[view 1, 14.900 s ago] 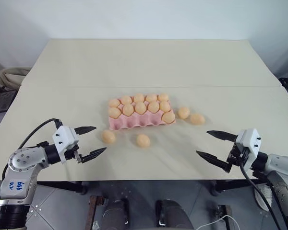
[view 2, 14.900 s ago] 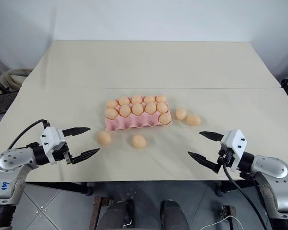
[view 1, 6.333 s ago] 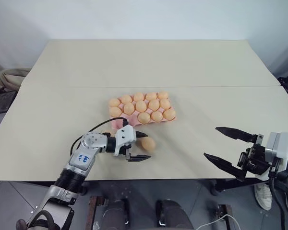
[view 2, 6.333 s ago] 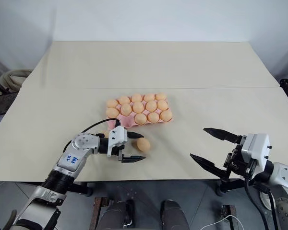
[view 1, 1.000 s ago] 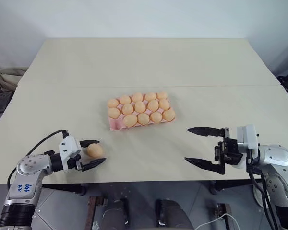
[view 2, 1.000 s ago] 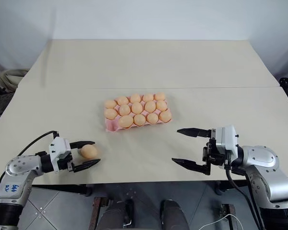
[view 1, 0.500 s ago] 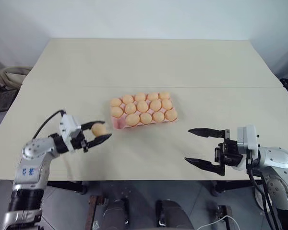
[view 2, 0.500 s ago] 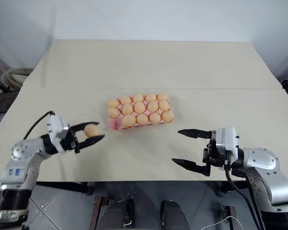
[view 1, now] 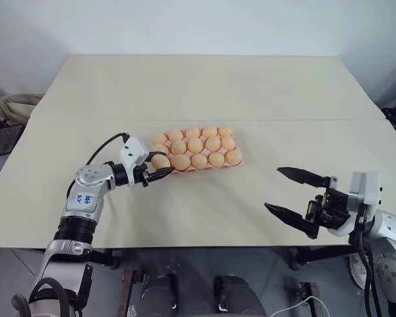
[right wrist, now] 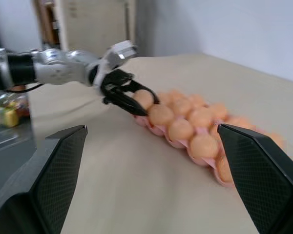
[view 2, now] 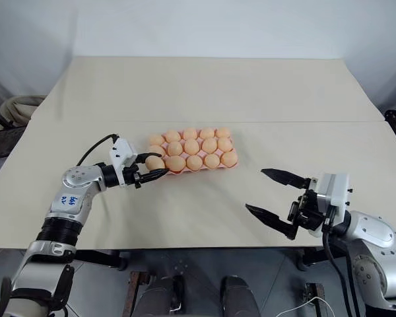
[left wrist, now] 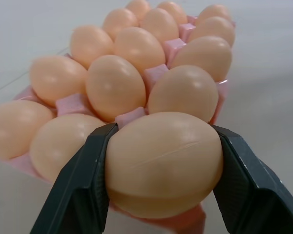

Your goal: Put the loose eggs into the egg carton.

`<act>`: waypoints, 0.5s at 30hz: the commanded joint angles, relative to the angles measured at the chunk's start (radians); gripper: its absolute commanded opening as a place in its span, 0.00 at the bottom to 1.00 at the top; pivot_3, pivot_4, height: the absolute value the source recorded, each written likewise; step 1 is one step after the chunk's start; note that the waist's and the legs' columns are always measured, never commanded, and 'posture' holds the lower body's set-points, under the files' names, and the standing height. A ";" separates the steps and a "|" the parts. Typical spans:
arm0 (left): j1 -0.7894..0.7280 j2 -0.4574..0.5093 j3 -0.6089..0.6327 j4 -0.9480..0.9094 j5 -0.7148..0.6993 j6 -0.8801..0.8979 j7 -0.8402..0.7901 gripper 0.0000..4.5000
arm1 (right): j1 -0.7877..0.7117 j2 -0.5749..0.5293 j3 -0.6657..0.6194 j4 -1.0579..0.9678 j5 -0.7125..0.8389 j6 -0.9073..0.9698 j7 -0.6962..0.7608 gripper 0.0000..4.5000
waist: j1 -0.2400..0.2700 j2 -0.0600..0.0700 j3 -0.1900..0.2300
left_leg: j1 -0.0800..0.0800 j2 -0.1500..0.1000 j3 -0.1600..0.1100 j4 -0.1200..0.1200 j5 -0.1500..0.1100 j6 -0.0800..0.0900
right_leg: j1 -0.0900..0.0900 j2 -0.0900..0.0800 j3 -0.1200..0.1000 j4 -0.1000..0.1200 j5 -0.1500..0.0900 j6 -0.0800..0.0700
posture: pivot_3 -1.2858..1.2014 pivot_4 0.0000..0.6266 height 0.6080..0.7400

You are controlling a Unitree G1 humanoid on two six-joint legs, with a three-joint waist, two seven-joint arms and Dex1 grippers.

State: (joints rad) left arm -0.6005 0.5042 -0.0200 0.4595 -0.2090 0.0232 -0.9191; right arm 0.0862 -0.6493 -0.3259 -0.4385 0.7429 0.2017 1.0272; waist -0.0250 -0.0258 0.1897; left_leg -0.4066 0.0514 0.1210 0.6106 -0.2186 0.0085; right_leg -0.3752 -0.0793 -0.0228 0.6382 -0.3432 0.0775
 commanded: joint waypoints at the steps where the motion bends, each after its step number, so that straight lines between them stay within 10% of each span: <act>1: -0.013 -0.013 -0.002 0.008 0.000 0.011 -0.012 0.69 | 0.027 0.003 -0.041 -0.026 0.022 -0.015 0.003 1.00 | 0.000 0.000 0.000 | 0.000 0.000 0.000 0.000 0.000 0.000 | 0.000 0.000 0.000 0.000 0.000 0.000 | 0.52 0.24 1.00; 6: -0.002 -0.013 0.019 -0.006 -0.003 -0.001 -0.001 0.99 | 0.029 0.001 -0.032 -0.017 0.018 -0.022 0.009 1.00 | -0.002 0.000 0.000 | 0.000 0.000 0.000 0.001 0.000 0.000 | 0.000 0.000 0.000 0.002 0.000 0.000 | 0.52 0.24 1.00; 15: 0.154 0.111 0.164 -0.219 -0.148 -0.001 -0.105 0.99 | -0.004 -0.005 -0.007 0.031 0.006 -0.022 0.047 1.00 | -0.004 0.000 0.000 | 0.000 0.002 0.000 0.000 0.001 0.002 | -0.001 0.001 0.000 0.002 -0.001 -0.002 | 0.52 0.24 1.00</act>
State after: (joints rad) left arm -0.4538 0.5994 0.0990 0.3070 -0.3007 0.0247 -0.9976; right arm 0.0878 -0.6501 -0.3213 -0.4043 0.7443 0.1958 1.0606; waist -0.0291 -0.0259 0.1897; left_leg -0.4064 0.0534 0.1207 0.6102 -0.2183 0.0083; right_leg -0.3765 -0.0785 -0.0229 0.6401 -0.3445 0.0750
